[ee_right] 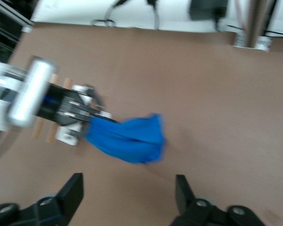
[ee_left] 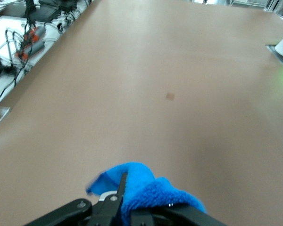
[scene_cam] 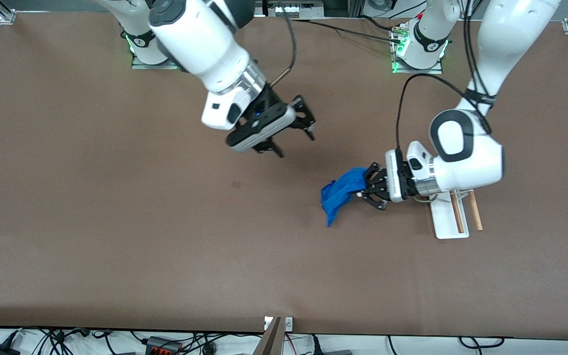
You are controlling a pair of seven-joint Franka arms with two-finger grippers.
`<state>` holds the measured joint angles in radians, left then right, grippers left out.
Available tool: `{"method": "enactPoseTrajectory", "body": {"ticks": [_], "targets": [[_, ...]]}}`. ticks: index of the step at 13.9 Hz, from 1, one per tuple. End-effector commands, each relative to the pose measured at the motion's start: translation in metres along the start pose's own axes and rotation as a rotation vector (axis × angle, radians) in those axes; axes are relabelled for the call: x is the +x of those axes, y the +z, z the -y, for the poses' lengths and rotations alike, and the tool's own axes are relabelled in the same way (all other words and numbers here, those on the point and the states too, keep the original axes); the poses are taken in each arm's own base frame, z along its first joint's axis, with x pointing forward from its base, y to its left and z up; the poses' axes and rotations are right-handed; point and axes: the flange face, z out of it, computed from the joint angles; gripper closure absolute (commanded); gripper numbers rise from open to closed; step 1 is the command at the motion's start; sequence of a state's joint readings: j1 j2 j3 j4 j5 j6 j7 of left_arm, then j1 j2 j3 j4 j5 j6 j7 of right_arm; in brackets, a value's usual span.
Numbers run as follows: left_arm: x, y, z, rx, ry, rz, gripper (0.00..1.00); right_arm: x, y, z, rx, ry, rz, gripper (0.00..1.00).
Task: Pass towel and hang on rack
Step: 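Open the right gripper and withdraw it while the left gripper holds towel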
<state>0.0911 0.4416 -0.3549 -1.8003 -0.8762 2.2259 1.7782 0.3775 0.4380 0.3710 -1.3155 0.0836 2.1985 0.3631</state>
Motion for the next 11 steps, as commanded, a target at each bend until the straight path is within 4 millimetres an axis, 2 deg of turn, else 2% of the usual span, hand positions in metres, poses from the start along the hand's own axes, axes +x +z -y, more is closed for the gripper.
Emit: {"method": "enactPoseTrajectory", "body": {"ticks": [1,4,5,6,7,9,11], "targets": [[0.022,-0.062,-0.009,-0.003,-0.061,0.154,0.99,0.0,-0.025,-0.046,-0.116,0.05,0.088,0.0],[0.056,-0.131,-0.009,0.072,-0.073,0.413,0.99,0.01,-0.041,-0.14,-0.285,0.134,0.182,0.0],[0.069,-0.147,-0.006,0.075,-0.065,0.468,0.99,0.01,-0.049,-0.174,-0.341,0.156,0.227,0.0],[0.074,-0.159,-0.004,0.063,-0.076,0.488,0.99,0.009,-0.058,-0.209,-0.386,0.177,0.268,0.0],[0.069,-0.171,-0.002,0.056,-0.119,0.505,0.99,0.01,-0.068,-0.244,-0.406,0.205,0.293,0.0],[0.071,-0.196,-0.003,0.11,-0.224,0.652,0.99,0.013,-0.087,-0.29,-0.413,0.219,0.29,0.0],[0.092,-0.212,-0.011,0.153,-0.26,0.81,0.99,0.012,-0.102,-0.327,-0.422,0.265,0.281,0.0]]}}
